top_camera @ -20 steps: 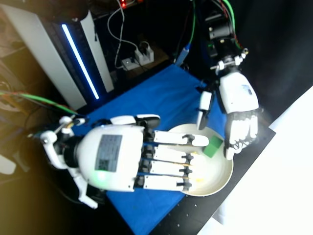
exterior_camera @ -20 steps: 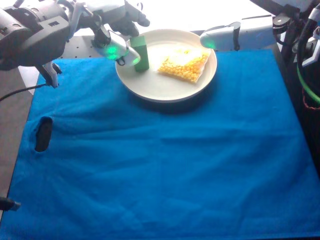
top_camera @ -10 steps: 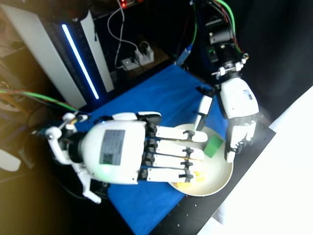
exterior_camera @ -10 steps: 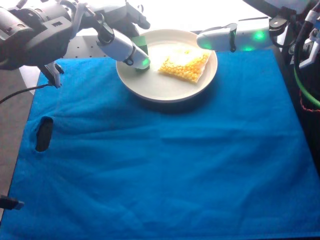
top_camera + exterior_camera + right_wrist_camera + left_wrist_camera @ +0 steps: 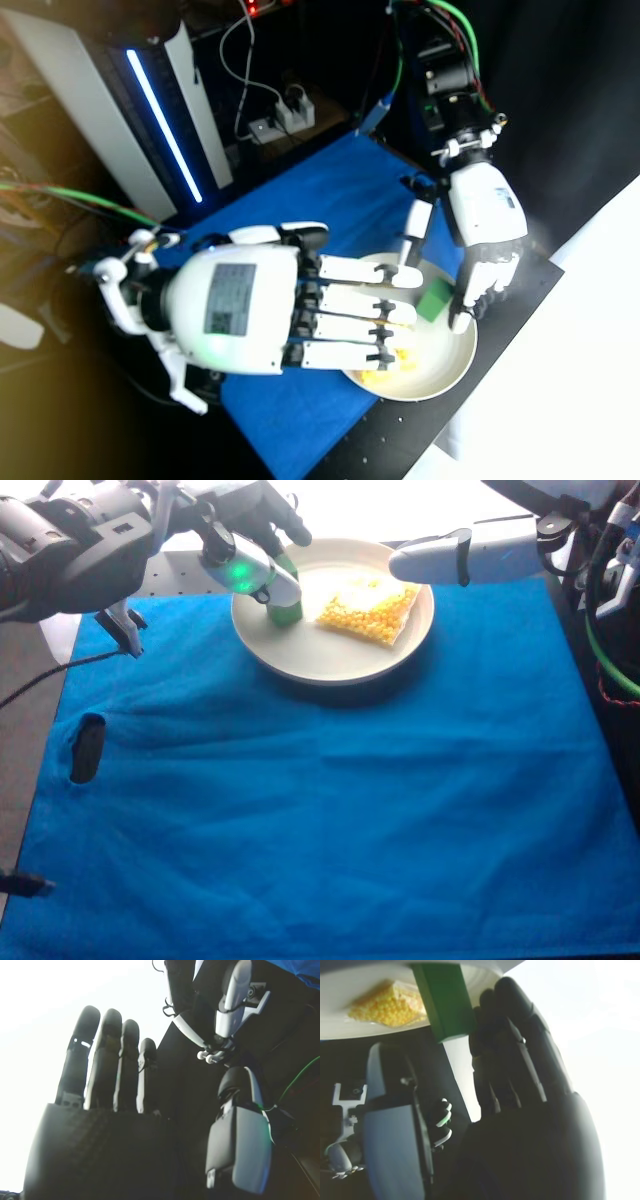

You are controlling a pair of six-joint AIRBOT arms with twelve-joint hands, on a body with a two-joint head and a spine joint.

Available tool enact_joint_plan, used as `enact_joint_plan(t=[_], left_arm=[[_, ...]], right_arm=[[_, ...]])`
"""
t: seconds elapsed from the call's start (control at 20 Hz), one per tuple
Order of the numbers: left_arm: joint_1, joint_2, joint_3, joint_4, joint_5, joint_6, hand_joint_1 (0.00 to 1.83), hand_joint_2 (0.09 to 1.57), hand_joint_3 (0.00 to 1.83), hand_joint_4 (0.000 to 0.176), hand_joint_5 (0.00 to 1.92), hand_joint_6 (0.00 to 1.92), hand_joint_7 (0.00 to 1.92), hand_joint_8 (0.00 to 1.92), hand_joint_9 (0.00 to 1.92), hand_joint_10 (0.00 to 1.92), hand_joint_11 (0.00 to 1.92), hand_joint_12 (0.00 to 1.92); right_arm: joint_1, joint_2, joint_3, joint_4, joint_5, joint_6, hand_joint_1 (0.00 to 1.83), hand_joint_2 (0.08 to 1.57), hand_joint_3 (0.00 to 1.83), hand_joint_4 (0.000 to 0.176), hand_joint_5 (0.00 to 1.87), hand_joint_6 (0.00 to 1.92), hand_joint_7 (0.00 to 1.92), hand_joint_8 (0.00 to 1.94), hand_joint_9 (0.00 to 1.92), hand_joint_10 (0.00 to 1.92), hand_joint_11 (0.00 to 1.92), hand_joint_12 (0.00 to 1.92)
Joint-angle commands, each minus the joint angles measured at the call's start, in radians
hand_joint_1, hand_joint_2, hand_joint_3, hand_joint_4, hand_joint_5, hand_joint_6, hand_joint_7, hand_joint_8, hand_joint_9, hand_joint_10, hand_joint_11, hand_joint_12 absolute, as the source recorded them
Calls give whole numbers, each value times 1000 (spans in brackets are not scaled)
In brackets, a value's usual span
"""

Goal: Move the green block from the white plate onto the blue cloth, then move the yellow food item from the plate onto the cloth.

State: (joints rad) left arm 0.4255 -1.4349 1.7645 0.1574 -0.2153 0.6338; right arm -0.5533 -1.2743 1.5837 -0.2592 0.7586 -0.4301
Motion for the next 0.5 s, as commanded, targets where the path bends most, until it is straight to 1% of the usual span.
enact_joint_plan(t=[0.0,0.05,0.1,0.15,0.2,0.25,0.3,0.35,0.4,0.45], left_arm=[[-3,-5,9,-7,-118,-16,1311,1024,0,0,883,20,1143,555,1419,39,1057,857],[-3,-8,12,-7,-118,-18,1272,1077,1,0,875,833,1182,689,1466,32,1087,873],[-3,-9,14,-8,-118,-18,1263,1094,2,0,863,1000,1161,786,1470,24,1060,915],[-3,-10,16,-8,-119,-19,1278,1083,0,0,930,866,1166,844,1538,52,1110,1062],[-2,-13,18,-9,-122,-20,1279,1063,0,0,1000,794,1198,773,1526,43,1101,1059],[-1,-14,21,-8,-127,-30,1285,1046,0,0,1057,699,1228,725,1549,50,1129,1072],[2,-15,23,-8,-131,-44,1273,1041,0,0,1069,736,1239,650,1509,27,1104,1025],[3,-15,25,-8,-134,-51,1288,1039,0,0,1089,642,1234,716,1530,35,1108,1103],[3,-15,25,-8,-135,-52,1296,1038,0,0,1087,622,1239,727,1550,43,1132,1128],[3,-15,25,-8,-135,-52,1299,1034,0,0,1106,576,1251,713,1566,50,1133,1141]], right_arm=[[17,-4,-1,34,122,4,458,985,7,61,425,8,591,19,585,19,189,1019],[17,-4,-2,34,122,4,458,1005,2,63,425,2,603,6,578,9,160,1050],[17,-4,-2,34,122,4,459,996,0,71,429,2,571,0,563,1,150,1053],[17,-4,-2,34,122,4,454,976,0,81,420,0,508,0,522,0,106,1033],[17,-5,-2,34,124,4,426,981,0,91,409,0,486,0,515,0,105,1026],[17,-5,-2,34,125,4,424,980,0,91,414,3,472,0,511,0,100,1017],[17,-6,-2,33,126,4,434,976,0,86,422,5,515,17,535,10,118,1022],[17,-6,-2,33,126,4,444,973,0,81,427,2,564,11,559,11,147,1018],[17,-6,-2,33,126,4,453,952,0,88,433,0,568,3,558,5,111,1041],[17,-6,-2,33,126,4,457,945,0,85,429,0,561,0,563,5,108,1050]])
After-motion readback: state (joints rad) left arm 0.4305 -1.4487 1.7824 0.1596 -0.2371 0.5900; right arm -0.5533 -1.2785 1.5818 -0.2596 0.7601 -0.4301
